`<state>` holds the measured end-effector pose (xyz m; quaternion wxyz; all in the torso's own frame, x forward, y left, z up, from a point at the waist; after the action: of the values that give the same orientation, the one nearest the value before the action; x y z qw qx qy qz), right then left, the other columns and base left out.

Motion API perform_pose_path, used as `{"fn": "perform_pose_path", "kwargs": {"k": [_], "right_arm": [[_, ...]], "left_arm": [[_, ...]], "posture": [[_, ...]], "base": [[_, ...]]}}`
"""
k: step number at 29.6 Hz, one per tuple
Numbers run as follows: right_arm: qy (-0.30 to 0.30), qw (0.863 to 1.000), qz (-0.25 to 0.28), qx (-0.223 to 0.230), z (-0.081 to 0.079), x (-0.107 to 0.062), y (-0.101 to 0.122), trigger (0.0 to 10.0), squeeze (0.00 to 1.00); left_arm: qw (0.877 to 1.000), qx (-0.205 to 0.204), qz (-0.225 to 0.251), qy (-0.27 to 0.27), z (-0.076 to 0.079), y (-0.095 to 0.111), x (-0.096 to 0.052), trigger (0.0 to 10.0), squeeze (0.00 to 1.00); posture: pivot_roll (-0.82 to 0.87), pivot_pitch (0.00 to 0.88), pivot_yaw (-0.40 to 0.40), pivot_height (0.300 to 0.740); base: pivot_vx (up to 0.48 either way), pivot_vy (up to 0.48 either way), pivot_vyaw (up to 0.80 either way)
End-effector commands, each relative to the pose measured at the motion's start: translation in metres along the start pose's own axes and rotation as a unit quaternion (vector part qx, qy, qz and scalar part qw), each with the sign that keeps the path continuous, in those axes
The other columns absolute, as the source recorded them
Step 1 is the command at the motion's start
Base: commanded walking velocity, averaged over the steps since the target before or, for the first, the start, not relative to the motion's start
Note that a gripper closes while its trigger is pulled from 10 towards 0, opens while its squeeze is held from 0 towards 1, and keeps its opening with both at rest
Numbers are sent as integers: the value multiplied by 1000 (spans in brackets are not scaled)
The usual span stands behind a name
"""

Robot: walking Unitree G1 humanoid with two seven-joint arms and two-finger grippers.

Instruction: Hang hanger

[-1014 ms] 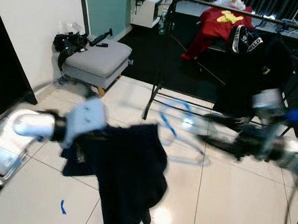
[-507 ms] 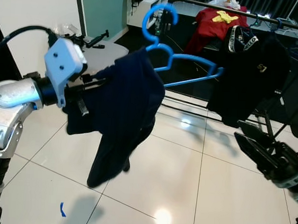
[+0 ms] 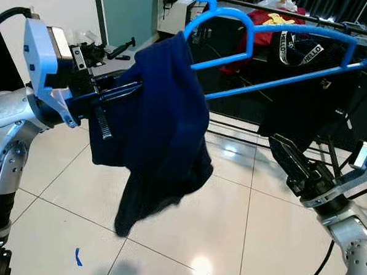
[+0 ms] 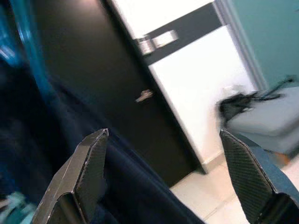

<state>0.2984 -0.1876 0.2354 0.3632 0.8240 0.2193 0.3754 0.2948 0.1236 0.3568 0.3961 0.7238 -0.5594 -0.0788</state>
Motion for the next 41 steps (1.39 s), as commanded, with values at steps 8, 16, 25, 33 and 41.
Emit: {"fn": "perform_pose_path", "kwargs": {"k": [8, 16, 25, 33, 41], "right_arm": [[133, 989, -49, 31, -54, 23, -20, 10000, 0], [128, 987, -93, 12, -53, 39, -42, 10000, 0], [86, 985, -148, -6, -39, 51, -65, 3725, 0], [78, 988, -131, -1, -35, 53, -59, 0, 0], [66, 989, -133, -10, -30, 48, -57, 0, 0]], "left_arm": [[999, 1, 34, -23, 10, 12, 10, 10000, 0], [998, -8, 42, -36, 17, 13, 14, 10000, 0], [998, -14, 55, -42, 23, 17, 20, 10000, 0], [998, -11, 50, -38, 21, 15, 19, 10000, 0], [998, -6, 44, -32, 17, 14, 16, 10000, 0]], "posture": [[49, 90, -26, 740], [53, 89, -26, 740], [51, 87, -27, 740], [48, 85, -26, 740], [46, 82, -27, 740]], "base": [[0, 0, 0], [0, 0, 0], [0, 0, 0], [0, 0, 0], [0, 0, 0]]}}
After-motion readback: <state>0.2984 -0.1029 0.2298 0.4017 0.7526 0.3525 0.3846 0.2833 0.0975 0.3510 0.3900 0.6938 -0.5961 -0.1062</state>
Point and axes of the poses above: a point about 5 cm out from each wrist's last joint towards the gripper, its own x axis pointing out of the wrist towards the gripper, its own y axis along the axis of the wrist's last joint, z = x × y, the point moved 6 cm from there along x, pointing out of the wrist towards the gripper, and after that the axes turned 6 degrees about x, right-handed, at the moved point
